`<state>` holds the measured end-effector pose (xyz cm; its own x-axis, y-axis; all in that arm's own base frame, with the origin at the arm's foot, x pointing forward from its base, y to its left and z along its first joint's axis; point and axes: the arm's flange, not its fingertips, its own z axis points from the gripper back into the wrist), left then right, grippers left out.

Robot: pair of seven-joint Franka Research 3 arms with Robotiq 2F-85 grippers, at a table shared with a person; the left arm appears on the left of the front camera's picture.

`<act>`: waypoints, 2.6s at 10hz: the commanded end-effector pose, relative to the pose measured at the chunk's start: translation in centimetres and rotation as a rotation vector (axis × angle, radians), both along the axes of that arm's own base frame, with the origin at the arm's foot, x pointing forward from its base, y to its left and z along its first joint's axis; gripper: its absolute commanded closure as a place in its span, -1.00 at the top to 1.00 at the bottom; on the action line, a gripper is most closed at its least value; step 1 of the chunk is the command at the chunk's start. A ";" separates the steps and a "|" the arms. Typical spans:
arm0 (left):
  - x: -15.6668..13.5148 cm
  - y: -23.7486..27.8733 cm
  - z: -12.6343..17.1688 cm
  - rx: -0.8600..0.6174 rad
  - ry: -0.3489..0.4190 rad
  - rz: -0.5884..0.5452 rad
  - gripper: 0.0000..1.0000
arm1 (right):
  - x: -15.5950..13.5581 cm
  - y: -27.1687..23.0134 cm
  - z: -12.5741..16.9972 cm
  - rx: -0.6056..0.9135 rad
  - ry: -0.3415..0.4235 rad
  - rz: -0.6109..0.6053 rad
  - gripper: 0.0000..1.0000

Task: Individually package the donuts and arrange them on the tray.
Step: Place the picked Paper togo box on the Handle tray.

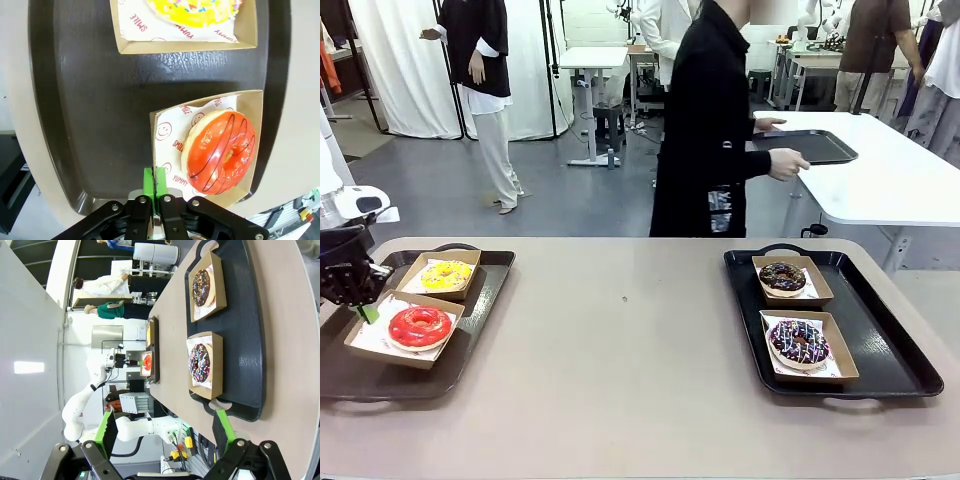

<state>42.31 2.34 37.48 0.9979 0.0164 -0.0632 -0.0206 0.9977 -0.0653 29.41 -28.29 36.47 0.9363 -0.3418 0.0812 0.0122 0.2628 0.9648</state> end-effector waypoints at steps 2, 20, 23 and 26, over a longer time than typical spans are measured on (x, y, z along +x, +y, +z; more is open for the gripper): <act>1.2 1.1 -1.0 0.006 0.017 0.033 -0.98 | 0.0 0.0 0.2 0.006 0.006 -0.005 1.00; -3.0 13.9 7.6 -0.718 -0.321 -0.025 0.88 | 0.0 0.0 0.2 0.006 0.006 -0.005 1.00; -4.5 21.6 6.1 -0.968 -0.246 0.027 0.88 | 0.0 0.0 0.2 0.006 0.006 -0.005 1.00; -6.2 26.4 4.1 -1.161 -0.176 0.153 0.88 | 0.0 0.0 0.2 0.006 0.006 -0.005 1.00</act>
